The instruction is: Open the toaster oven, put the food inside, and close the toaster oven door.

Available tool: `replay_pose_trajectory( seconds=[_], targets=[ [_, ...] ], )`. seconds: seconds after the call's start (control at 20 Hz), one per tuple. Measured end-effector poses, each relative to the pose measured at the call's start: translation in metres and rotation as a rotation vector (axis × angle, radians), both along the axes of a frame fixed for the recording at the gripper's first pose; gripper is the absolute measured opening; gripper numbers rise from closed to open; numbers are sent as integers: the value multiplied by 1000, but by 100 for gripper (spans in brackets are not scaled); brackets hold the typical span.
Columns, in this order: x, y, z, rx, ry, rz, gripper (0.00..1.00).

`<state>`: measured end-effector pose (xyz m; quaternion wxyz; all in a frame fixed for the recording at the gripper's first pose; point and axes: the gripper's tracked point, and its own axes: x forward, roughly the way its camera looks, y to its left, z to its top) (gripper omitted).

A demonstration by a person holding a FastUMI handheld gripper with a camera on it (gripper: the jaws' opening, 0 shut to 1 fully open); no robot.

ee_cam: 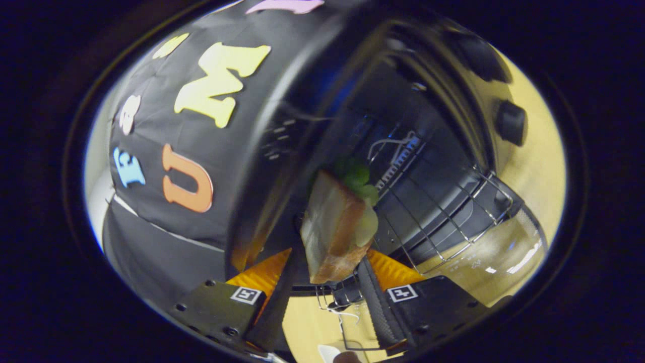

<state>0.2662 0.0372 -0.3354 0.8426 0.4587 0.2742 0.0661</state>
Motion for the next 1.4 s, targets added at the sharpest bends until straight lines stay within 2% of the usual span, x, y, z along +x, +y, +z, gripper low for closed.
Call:
replay_pose_trajectory(
  seconds=[0.2,0.45,0.85,1.25,1.4],
  targets=[
    [-14,-1,-2,-23,48,52,82],
    [-29,-13,-1,-100,61,43,82],
    [-80,-40,15,-381,50,101,82],
    [-153,-65,31,-745,-36,198,83],
    [-186,-67,31,-838,-51,211,84]
  ],
)
